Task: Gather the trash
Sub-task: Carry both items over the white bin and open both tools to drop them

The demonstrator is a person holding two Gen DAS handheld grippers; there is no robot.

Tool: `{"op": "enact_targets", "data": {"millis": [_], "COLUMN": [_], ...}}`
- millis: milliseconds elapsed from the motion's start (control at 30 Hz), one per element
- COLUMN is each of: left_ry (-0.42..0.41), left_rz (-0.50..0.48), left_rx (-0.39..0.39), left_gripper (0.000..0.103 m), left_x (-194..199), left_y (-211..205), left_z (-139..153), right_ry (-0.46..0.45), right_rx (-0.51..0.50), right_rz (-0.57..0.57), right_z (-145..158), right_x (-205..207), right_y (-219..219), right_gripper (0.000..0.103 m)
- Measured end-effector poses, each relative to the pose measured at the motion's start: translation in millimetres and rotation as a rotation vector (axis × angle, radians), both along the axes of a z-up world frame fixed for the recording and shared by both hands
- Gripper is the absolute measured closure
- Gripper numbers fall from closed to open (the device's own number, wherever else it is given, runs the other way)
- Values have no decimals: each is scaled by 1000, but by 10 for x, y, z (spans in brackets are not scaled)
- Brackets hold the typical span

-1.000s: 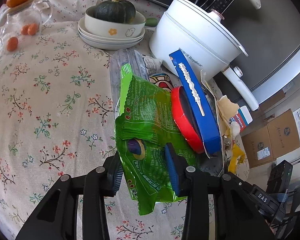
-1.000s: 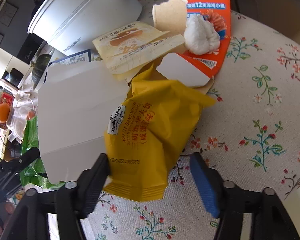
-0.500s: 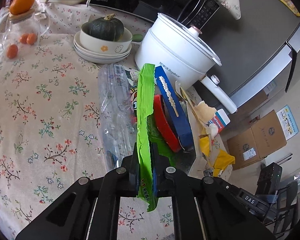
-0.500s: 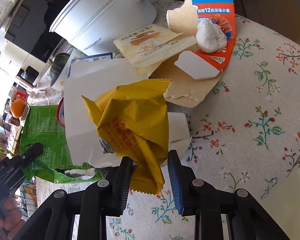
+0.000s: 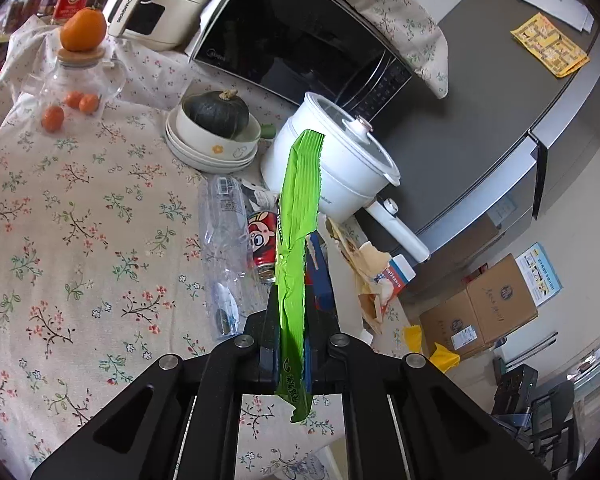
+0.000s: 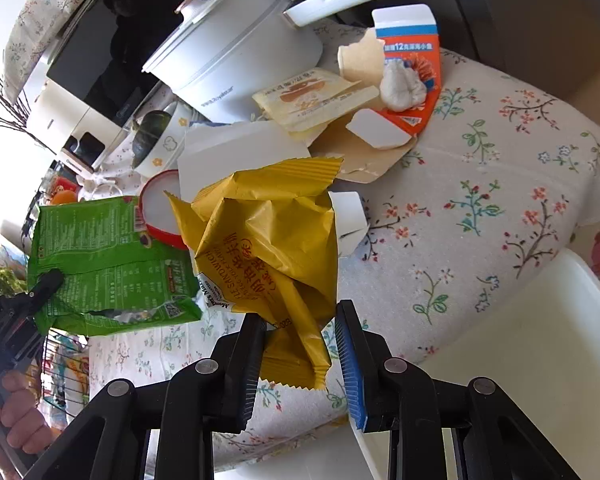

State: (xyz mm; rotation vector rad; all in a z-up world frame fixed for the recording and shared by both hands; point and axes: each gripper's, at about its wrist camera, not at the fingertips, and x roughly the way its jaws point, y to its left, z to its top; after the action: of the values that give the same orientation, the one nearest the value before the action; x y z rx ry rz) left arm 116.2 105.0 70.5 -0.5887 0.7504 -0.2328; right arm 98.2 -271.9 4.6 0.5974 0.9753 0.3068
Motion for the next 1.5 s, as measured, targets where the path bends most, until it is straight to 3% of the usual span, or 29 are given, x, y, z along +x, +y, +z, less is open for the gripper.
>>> {"op": "enact_targets", "data": {"millis": [167,300,500,700,1033,1333,1500], "left_ry": [-87,-136,-115,-95,-4,158,209], "left_rz": [19,-20,-183,-327,-564,-639,-694], "left_rx": [-121,-154,-206,-81,76,165,292], "left_gripper": [96,96,96,96,95,95,91], "left_x": [-233,-382,-616,-786,-952,-805,-796], "left_y": [249,188,-352,-1137,-2231,-2725,-3030], "left_z": [176,235,86,-55,-556,-1240,-1595], "right_ry": [-46,-53,70,117,213,162,160], "right_rx": [-18,-59,-5,2,-28,-60,-101], "right_rz": [-24,-67,-140,-180,-245,-304,-305], "right_z": [163,147,-258,-366,-620,-529,-534], "right_x": [-236,-461,-794,-1043,-1280,-1346,-1318], "right_y": [-146,-297,-499,-628,-905,-1088,-1080], "right_gripper": [71,71,71,70,68,68,68]}}
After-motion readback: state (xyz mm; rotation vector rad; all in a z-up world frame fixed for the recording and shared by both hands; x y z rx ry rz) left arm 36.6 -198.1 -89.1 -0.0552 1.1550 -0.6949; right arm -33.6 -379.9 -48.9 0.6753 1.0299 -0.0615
